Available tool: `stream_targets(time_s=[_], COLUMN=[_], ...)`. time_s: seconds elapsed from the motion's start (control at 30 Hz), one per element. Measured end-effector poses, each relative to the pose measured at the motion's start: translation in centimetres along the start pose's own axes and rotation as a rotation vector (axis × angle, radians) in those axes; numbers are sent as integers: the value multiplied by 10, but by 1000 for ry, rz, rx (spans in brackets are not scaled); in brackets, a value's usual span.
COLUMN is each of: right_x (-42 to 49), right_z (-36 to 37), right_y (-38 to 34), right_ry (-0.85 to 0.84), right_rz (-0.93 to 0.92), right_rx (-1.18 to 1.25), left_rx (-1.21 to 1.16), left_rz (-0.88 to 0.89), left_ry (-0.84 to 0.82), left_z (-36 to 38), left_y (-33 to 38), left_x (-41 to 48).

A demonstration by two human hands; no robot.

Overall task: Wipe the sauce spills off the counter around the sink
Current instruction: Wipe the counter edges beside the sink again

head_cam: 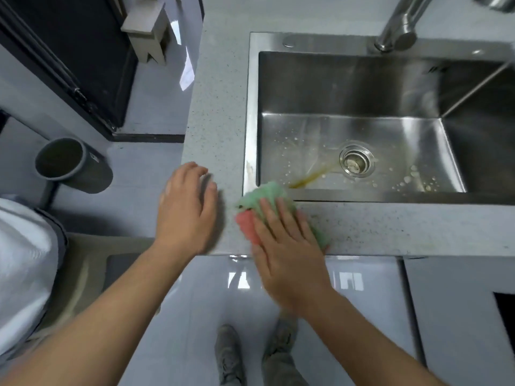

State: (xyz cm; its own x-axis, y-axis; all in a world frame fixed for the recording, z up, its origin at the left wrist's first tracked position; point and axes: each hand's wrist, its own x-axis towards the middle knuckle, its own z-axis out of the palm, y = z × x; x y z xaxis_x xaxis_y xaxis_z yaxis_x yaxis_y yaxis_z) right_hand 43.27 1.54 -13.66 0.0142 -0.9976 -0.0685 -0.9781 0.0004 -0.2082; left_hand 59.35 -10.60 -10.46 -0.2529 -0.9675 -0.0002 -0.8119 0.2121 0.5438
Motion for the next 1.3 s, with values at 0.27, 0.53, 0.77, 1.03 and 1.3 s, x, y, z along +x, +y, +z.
stream_targets(time_s=[0.27,0.53,0.77,1.03,1.3], right_x=[4,-54,-32,-123,-112], right_z=[0,-14,-21,-59,-55], right_y=[0,101,106,317,298], right_ry=[125,144,129,39,114], right_rz=[298,348,323,619,144], right_rx=[-17,-71,-66,-60,-132], left_rx=[114,119,157,249,295], left_rz=[126,343,468,444,374], left_ry=[-85,-179,-153,-256,-206], left_z=[11,28,73,116,179], left_y=[35,59,133,201,306], left_x=[-13,-12,-21,-25,-20])
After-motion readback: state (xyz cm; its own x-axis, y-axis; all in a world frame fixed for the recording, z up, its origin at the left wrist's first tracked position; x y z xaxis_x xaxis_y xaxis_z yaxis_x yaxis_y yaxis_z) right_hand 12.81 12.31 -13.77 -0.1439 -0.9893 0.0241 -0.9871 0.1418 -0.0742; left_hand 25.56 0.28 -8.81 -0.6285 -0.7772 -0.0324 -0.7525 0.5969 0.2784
